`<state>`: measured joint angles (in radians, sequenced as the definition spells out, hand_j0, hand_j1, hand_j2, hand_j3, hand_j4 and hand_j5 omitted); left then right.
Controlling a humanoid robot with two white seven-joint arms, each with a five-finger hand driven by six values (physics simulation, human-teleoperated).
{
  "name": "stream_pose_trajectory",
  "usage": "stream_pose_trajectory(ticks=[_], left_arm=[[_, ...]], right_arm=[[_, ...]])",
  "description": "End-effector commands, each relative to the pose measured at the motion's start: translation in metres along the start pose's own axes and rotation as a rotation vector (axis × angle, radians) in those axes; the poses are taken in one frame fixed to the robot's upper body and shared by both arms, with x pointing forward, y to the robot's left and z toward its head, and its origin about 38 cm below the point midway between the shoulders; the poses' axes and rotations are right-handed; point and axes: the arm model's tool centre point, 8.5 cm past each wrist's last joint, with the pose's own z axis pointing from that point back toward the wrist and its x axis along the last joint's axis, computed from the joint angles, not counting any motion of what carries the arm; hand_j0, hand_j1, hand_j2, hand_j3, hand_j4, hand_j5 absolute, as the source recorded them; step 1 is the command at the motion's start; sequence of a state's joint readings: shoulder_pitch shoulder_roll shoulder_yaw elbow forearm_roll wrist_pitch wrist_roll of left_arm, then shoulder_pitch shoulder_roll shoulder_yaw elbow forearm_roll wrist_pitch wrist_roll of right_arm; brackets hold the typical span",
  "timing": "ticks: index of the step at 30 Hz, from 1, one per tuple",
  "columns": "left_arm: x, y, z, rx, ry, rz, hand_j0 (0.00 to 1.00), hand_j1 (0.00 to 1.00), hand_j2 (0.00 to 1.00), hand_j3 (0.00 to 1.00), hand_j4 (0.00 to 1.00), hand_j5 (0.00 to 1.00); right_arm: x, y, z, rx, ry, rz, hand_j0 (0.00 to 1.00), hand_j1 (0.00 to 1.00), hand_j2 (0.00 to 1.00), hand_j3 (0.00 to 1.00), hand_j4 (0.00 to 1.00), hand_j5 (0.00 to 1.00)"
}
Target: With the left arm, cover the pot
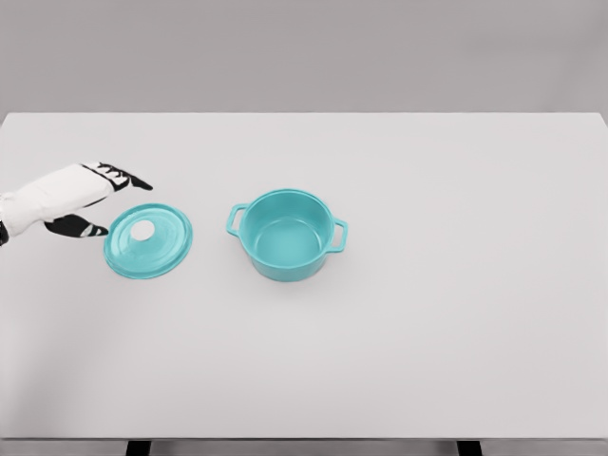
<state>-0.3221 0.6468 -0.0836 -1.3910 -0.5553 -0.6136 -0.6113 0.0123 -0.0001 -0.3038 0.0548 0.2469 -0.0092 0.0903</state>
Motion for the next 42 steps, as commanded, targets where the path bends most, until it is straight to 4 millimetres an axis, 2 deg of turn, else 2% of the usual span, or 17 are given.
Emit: stream_pose_trajectory(ticks=[1, 22, 42], left_arm=[[0.007, -0.007, -0.007, -0.012, -0.040, 0.032, 0.77, 0.77, 0.77, 0.77, 0.77, 0.77], [0.000, -0.027, -0.010, -0.055, -0.024, 0.076, 0.76, 0.76, 0.76, 0.76, 0.76, 0.76], [0.005, -0.029, -0.011, -0.053, -0.040, 0.079, 0.73, 0.73, 0.73, 0.73, 0.73, 0.73]], right_arm=[[0.000, 0.000, 0.000, 0.000, 0.000, 0.000, 1.00, 1.00, 1.00, 1.00, 1.00, 1.00], [0.000, 0.000, 0.000, 0.000, -0.001, 0.000, 1.00, 1.00, 1.00, 1.00, 1.00, 1.00], [0.000, 0.000, 0.000, 0.000, -0.001, 0.000, 1.00, 1.00, 1.00, 1.00, 1.00, 1.00]])
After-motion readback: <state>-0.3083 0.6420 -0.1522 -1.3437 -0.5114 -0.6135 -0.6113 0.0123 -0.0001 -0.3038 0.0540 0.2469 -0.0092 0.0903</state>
